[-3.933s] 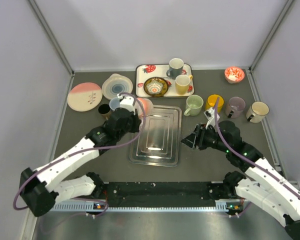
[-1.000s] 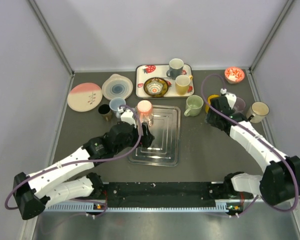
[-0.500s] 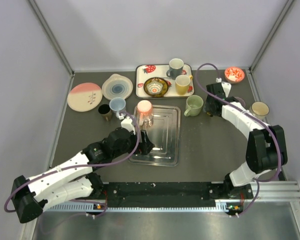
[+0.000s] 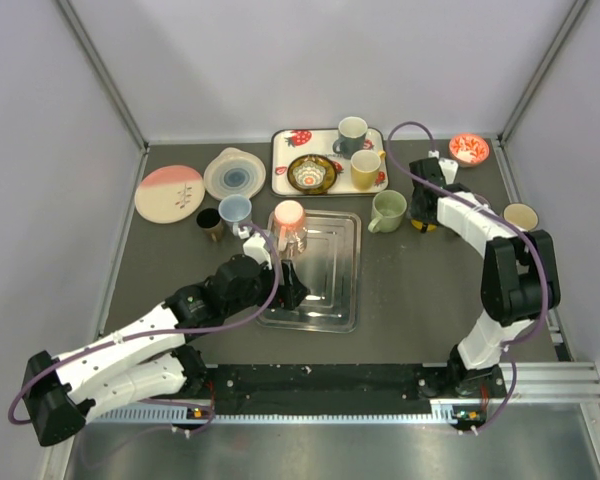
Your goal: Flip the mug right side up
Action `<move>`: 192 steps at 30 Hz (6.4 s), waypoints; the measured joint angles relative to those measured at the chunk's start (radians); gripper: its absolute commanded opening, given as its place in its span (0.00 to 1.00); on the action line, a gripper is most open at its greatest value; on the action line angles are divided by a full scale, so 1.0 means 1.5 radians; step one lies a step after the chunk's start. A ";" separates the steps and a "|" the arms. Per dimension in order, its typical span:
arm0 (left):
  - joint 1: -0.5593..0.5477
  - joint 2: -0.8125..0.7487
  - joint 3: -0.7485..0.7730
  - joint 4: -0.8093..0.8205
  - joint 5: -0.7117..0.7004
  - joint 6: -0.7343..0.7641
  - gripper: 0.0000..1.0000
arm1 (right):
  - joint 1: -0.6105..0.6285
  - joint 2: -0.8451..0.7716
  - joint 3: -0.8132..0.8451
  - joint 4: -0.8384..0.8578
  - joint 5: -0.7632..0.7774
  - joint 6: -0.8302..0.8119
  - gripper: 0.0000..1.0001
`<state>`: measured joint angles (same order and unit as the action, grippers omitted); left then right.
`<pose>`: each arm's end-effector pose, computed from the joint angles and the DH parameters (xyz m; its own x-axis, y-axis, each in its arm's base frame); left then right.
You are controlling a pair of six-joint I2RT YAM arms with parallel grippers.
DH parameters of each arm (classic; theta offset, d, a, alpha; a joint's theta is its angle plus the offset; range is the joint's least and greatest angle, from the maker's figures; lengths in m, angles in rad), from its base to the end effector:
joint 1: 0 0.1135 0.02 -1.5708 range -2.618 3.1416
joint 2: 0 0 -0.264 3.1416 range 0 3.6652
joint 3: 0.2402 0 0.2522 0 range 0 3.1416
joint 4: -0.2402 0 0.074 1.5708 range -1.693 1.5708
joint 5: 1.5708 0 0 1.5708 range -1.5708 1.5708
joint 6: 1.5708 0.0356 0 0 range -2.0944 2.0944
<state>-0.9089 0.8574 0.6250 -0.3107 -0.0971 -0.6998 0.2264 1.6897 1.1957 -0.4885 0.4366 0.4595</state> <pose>0.1214 -0.1502 0.2585 -0.7158 -0.1243 -0.6872 0.3570 0.7806 -0.5131 0.3487 0.0649 0.2239 -0.7154 0.2476 -0.6534 0.3822 0.9215 -0.0692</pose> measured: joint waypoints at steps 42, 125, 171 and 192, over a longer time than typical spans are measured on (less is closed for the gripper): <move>-0.001 0.077 -0.013 0.136 0.025 -0.021 0.99 | 0.012 -0.405 -0.164 -0.071 -0.127 0.030 0.00; 0.006 0.258 -0.034 0.839 0.279 -0.217 0.00 | 0.194 -0.772 -0.436 0.335 -0.630 0.265 0.40; 0.010 0.655 0.466 -0.062 -0.243 0.163 0.00 | 0.196 -0.795 -0.337 -0.128 -0.351 0.079 0.53; 0.078 0.754 0.562 -0.112 -0.213 0.161 0.01 | 0.196 -0.803 -0.337 -0.142 -0.331 0.072 0.54</move>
<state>-0.7918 1.9877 1.4685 -0.4793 -0.4168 -0.4576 0.5201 0.4850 0.6907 -0.7013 -0.0597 0.5682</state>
